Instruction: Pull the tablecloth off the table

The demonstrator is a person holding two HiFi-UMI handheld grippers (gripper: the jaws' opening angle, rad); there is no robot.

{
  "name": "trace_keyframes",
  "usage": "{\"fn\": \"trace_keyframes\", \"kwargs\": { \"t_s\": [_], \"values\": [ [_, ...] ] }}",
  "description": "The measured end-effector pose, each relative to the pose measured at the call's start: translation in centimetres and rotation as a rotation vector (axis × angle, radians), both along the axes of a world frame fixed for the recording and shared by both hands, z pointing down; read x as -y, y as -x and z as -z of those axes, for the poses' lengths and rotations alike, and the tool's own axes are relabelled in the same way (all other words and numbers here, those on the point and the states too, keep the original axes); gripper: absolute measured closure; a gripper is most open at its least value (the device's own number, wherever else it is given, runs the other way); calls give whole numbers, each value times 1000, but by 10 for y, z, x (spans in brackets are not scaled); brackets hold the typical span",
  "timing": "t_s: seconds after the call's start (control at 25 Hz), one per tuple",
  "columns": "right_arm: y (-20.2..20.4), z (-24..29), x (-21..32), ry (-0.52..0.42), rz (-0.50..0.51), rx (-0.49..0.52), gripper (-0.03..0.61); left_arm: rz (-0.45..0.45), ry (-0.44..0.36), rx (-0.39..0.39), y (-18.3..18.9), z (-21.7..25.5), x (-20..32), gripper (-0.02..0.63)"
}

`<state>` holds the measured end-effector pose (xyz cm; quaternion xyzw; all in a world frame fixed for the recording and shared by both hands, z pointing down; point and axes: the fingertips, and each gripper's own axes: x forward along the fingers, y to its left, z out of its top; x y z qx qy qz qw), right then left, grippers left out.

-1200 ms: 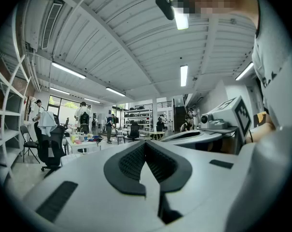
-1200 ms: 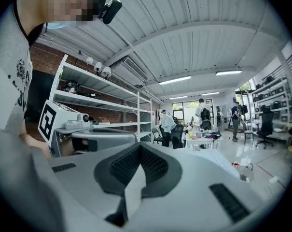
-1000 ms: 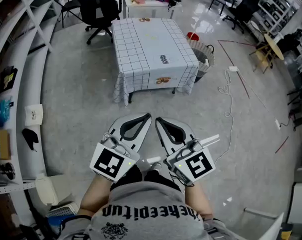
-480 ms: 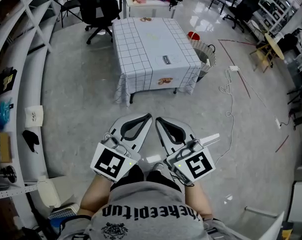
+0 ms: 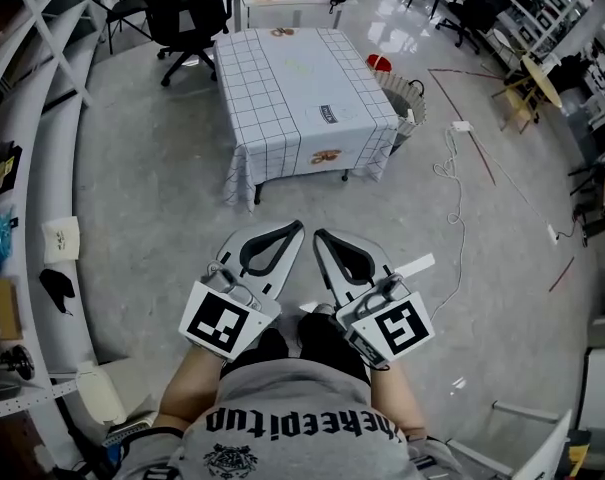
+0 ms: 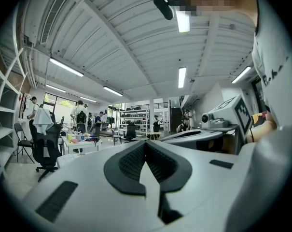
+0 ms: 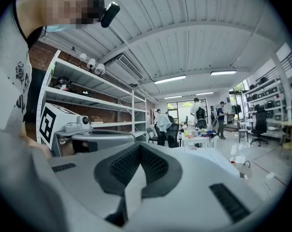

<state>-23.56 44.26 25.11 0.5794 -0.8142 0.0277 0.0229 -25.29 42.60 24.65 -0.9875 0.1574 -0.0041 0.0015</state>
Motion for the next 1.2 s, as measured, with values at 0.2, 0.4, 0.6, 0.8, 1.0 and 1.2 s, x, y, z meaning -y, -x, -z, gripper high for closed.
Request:
{"fn": "trace_keyframes", "kwargs": {
  "t_s": [0.2, 0.4, 0.6, 0.8, 1.0, 1.2],
  "values": [
    [-22, -1, 15, -19, -34, -13, 569, 21, 4, 2, -15, -2, 18, 600],
    [-52, 2, 41, -17, -23, 7, 568, 64, 10, -2, -40, -2, 44, 600],
    [-96, 5, 68, -33, 13, 0, 568, 100, -4, -2, -82, 1, 71, 600],
    [-143, 4, 95, -26, 56, -11, 568, 132, -8, -2, -130, 3, 99, 600],
    [-185, 4, 115, -20, 92, -1, 568, 165, -3, 4, -172, 2, 117, 600],
    [-222, 4, 131, -12, 129, -1, 568, 201, -11, 13, -209, 2, 134, 600]
  ]
}}
